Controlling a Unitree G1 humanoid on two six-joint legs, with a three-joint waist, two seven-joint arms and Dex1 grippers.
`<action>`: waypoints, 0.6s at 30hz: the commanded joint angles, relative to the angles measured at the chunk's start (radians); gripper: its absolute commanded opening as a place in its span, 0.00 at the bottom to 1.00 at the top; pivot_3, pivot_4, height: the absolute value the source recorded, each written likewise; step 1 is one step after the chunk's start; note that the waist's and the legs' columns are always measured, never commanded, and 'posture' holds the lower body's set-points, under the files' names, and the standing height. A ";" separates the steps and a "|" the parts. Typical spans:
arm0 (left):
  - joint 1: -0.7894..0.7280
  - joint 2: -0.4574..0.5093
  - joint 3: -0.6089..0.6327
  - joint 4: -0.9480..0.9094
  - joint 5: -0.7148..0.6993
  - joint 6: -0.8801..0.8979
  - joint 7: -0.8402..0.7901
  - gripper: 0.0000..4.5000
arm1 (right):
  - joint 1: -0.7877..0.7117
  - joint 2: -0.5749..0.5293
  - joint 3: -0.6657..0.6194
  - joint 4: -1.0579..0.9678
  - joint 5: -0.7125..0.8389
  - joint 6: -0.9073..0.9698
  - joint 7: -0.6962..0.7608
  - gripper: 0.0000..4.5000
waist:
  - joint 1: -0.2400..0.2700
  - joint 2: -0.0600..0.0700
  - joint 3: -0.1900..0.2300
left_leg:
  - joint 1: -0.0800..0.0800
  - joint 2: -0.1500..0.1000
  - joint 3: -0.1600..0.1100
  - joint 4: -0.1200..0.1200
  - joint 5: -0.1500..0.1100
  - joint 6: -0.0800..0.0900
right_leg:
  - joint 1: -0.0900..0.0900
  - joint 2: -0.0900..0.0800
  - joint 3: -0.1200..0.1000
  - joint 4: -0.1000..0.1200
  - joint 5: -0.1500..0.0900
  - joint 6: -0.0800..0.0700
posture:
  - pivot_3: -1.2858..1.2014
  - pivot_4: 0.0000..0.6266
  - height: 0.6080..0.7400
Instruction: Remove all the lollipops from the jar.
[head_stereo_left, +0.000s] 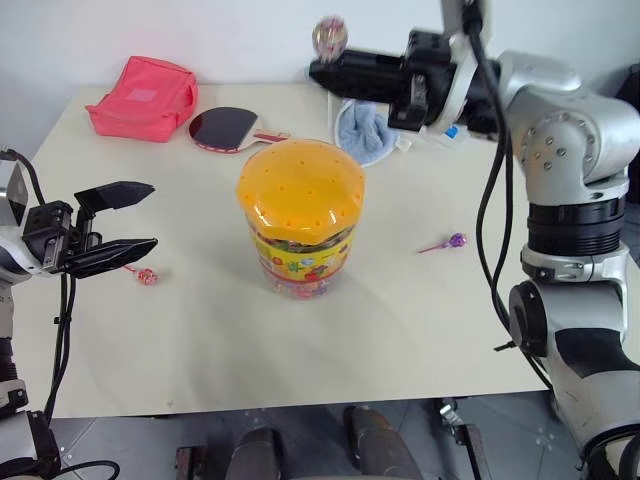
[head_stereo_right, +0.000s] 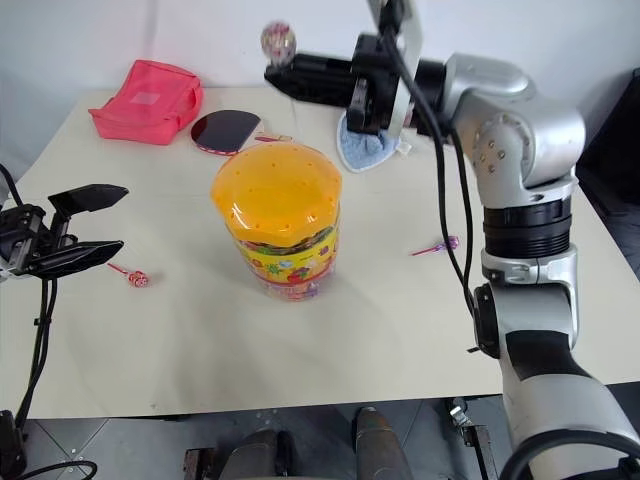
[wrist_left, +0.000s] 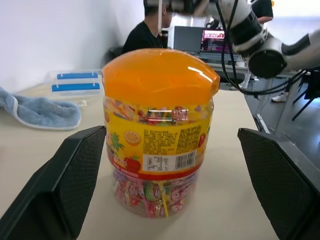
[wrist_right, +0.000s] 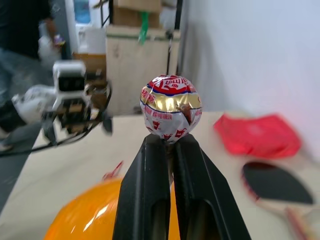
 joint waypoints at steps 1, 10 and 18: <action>-0.005 0.019 0.012 0.000 -0.001 -0.015 -0.049 1.00 | -0.045 -0.054 -0.064 -0.024 0.000 -0.008 -0.031 0.01 | 0.001 0.000 0.000 | 0.000 0.000 0.000 0.000 0.000 0.000 | 0.000 0.000 0.000 0.000 0.000 0.000 | 0.52 0.24 1.00; 0.001 0.028 0.018 0.009 -0.007 -0.013 -0.063 1.00 | 0.068 -0.268 -0.118 -0.142 -0.026 0.138 -0.140 0.01 | 0.003 0.000 0.000 | 0.000 -0.001 0.000 0.000 -0.002 0.003 | 0.000 -0.001 -0.001 0.000 0.000 0.000 | 0.52 0.24 1.00; -0.012 0.030 0.007 0.032 -0.006 -0.016 -0.072 1.00 | 0.431 -0.565 -0.128 -0.197 -0.123 0.260 -0.170 0.01 | 0.008 0.000 0.000 | 0.000 -0.001 0.001 0.000 -0.003 0.004 | 0.000 -0.001 0.000 -0.002 0.000 0.000 | 0.52 0.24 1.00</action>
